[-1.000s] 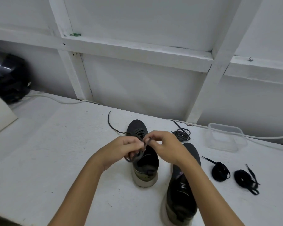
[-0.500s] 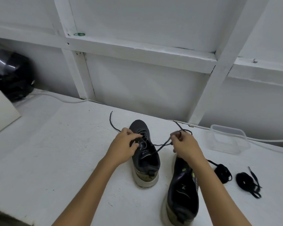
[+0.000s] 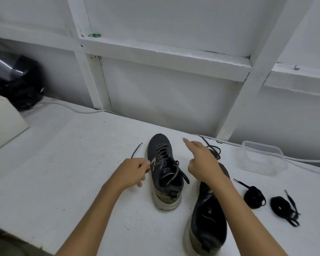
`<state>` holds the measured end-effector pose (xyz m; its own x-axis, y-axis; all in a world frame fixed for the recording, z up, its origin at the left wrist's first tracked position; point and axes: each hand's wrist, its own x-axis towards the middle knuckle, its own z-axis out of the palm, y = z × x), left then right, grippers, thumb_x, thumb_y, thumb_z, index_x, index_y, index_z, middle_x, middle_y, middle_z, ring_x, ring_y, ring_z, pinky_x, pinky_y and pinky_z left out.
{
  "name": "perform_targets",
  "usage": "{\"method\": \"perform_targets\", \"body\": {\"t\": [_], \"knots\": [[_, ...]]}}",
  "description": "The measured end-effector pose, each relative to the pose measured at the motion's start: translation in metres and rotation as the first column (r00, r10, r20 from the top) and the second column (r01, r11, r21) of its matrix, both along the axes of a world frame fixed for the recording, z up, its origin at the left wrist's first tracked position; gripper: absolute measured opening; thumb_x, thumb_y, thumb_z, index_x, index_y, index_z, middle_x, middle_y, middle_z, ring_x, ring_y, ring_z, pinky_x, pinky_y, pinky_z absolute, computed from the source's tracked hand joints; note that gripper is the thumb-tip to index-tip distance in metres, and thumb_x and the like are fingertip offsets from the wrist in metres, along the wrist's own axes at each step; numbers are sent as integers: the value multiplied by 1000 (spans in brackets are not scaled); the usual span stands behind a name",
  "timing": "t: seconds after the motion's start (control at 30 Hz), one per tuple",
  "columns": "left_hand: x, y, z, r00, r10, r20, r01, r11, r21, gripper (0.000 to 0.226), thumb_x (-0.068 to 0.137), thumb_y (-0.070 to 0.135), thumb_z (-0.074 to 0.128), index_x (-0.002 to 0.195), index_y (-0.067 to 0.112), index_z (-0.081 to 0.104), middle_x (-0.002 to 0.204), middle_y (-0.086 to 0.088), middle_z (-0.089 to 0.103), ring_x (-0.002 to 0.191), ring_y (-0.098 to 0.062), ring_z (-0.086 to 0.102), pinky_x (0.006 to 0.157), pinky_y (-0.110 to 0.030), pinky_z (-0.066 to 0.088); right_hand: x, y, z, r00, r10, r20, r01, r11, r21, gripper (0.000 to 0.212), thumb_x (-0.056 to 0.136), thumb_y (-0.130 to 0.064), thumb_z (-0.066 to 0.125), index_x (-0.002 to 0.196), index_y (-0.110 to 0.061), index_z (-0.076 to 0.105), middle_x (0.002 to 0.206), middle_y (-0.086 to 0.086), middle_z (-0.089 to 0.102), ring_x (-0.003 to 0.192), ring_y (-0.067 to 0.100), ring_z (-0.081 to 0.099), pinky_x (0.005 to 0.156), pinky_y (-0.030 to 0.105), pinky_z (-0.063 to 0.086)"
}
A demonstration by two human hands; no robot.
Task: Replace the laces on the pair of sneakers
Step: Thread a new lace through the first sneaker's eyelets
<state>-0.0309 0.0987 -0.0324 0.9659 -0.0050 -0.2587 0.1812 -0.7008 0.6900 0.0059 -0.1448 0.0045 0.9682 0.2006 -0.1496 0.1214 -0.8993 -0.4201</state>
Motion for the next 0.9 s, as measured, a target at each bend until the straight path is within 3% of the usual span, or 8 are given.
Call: {"method": "perform_targets", "body": {"t": [0.1,0.2,0.3,0.5,0.67,0.77,0.83,0.9], "knots": [[0,2,-4,1000,-13,-24,15,996,83,24,99,36,56,81,21,64,75,1,72,66,-12,70,63,-28,53,6,7,-4,989,134,69,-142,980,137,50,101,-9,52,145,-31,53,137,1,61,124,20,55,105,32,44],[5,-2,-3,999,3,34,-6,995,98,15,97,34,58,88,25,65,86,4,70,75,-16,71,71,-34,57,13,10,-5,984,164,-70,-146,966,211,46,95,-1,50,117,-36,71,119,-13,71,104,7,66,97,29,51],[10,-4,-2,999,5,46,-10,995,98,13,98,32,55,90,28,64,89,8,68,77,-14,70,67,-30,54,17,3,-3,969,148,-199,-94,962,255,48,85,-1,50,104,-41,68,106,-22,72,95,1,68,90,25,52],[17,-11,-3,996,40,84,-39,999,-12,20,103,24,45,96,32,62,87,11,68,77,-4,62,64,-17,42,20,-15,-6,958,168,-232,-93,948,304,7,91,-36,72,84,-36,72,89,-22,73,84,-2,68,80,25,51],[18,-16,1,990,128,54,-103,937,-335,23,101,31,47,91,33,67,72,9,71,73,-3,67,76,-24,48,23,-8,-13,929,-222,-297,352,782,515,8,99,-18,54,98,-12,60,81,5,76,69,15,75,56,27,58],[15,-11,0,996,78,-43,-90,879,-469,28,100,34,52,80,27,69,67,0,66,64,-14,65,73,-32,52,24,-9,-18,895,-306,-325,424,813,400,7,98,-11,55,104,-13,57,83,12,75,61,17,75,51,26,55],[14,-10,0,994,58,-89,-92,889,-449,32,100,36,54,73,24,66,67,-2,66,60,-13,63,62,-29,50,24,-9,-22,938,-227,-261,276,947,167,8,95,-17,62,102,-15,64,89,6,75,68,15,73,59,25,53],[14,-10,-2,993,69,-96,-97,937,-335,28,98,38,58,76,22,65,67,2,69,56,-9,63,55,-23,47,22,-4,-23,977,-170,-132,160,984,-79,11,92,-27,68,98,-20,73,102,2,73,86,18,67,70,27,47]]}}
